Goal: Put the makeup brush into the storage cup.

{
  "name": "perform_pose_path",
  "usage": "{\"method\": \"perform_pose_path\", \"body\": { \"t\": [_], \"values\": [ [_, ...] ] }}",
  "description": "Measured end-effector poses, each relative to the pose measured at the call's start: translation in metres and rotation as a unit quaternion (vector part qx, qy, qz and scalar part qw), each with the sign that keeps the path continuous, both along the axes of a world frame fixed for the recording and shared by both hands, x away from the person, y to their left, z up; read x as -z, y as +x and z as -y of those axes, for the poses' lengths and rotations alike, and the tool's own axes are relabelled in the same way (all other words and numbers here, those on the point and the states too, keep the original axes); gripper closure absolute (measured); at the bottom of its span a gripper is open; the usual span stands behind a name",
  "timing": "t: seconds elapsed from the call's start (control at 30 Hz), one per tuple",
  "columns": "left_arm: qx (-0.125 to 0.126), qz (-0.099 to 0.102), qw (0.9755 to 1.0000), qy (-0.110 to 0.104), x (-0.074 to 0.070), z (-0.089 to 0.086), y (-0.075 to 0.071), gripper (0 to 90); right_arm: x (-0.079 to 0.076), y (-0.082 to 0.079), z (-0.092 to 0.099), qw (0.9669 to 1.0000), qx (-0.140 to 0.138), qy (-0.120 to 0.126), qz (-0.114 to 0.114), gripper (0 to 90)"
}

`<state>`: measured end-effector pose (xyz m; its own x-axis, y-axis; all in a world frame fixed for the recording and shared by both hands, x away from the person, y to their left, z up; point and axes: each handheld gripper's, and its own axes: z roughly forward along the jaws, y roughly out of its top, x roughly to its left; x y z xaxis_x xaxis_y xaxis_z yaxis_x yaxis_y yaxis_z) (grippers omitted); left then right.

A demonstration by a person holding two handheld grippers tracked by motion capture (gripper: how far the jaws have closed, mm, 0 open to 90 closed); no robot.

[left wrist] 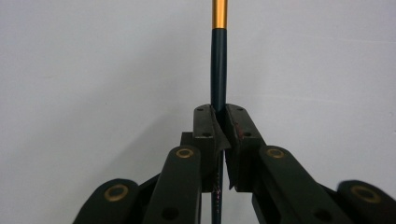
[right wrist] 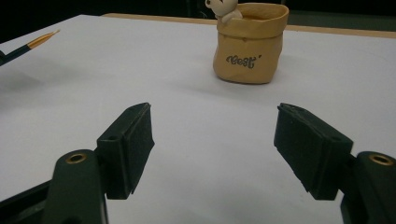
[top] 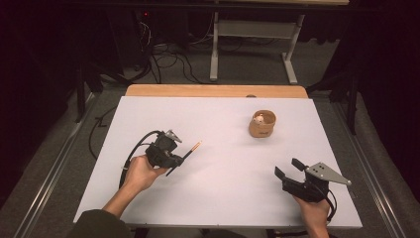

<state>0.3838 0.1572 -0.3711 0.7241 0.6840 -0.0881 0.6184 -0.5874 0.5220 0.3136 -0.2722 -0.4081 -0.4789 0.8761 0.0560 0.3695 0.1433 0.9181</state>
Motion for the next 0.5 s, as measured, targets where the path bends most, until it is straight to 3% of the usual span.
{"method": "perform_pose_path", "body": {
  "t": [0.5],
  "values": [
    [0.006, 0.024, 0.999, -0.038, -0.003, -0.002, -0.016, 83.6, 0.0, 0.0, 0.0, 1.0, -0.001, -0.001, -0.001, 30.1]
  ]
}}
